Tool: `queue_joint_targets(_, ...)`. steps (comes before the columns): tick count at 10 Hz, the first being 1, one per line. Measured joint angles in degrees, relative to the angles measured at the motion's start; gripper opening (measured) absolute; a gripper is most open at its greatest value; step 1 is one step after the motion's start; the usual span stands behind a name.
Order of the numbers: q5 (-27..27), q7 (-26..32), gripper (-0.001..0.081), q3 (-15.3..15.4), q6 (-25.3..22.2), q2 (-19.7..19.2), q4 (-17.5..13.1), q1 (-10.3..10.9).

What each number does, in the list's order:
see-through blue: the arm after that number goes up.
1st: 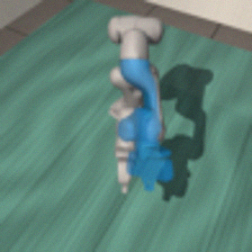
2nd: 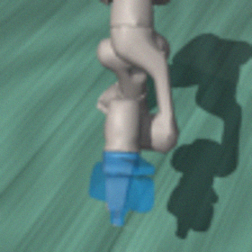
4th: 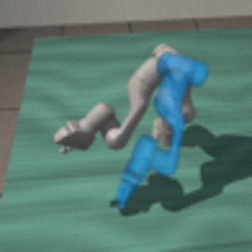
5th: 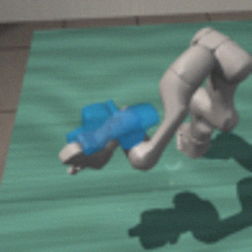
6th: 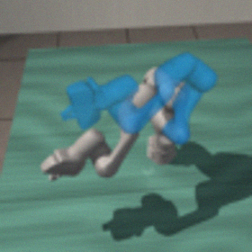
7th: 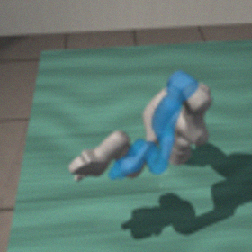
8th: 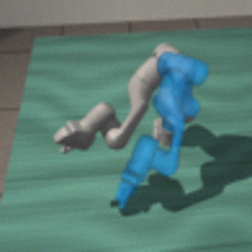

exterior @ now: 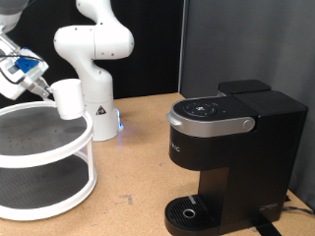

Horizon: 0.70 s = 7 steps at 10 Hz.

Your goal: Make a cup of coffee with the keurig machine

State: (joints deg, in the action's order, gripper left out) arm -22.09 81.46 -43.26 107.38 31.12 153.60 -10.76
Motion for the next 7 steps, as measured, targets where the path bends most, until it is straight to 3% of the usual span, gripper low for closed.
queue_joint_targets(3, -0.72, -2.79, 0.0067, 0.63, 0.63, 0.85, 0.44, -0.04)
queue_joint_targets(5, -4.36, -6.58, 0.0067, 3.26, 6.45, 0.82, 2.63, 0.48)
queue_joint_targets(7, -9.26, -9.92, 0.0067, 6.91, 12.92, 0.73, 4.85, 2.55)
